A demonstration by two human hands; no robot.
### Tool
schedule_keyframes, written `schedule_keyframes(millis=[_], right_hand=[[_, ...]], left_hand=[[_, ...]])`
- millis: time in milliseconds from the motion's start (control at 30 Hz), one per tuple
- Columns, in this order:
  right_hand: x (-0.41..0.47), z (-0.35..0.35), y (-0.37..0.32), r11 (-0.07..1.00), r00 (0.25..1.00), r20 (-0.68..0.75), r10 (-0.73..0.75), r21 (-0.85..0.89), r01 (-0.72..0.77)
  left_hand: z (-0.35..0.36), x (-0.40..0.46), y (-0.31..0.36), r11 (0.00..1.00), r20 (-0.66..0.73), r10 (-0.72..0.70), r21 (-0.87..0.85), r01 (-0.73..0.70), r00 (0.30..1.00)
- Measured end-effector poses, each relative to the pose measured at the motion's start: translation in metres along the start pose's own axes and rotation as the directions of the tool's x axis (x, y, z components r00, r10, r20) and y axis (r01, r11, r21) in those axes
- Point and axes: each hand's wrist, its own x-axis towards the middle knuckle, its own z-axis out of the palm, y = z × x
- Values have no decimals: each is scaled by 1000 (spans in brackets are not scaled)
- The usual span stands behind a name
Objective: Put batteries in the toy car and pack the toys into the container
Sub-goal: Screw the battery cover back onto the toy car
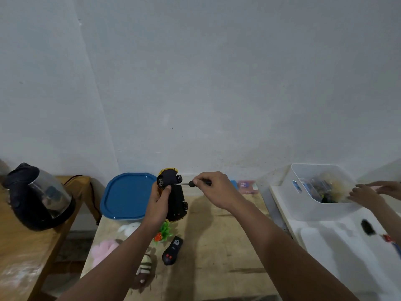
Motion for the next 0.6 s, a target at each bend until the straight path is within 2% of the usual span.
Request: schedule_keyframes(millis=[133,600], right_hand=[[0,1,1,999,999,-33,-39,12,39],[4,7,9,1000,999,-41,-26,4,26]], left_hand=[[1,2,0,1000,-5,-14,-12,14,1000],[4,7,-1,1000,11,4,-16,-4,1000]])
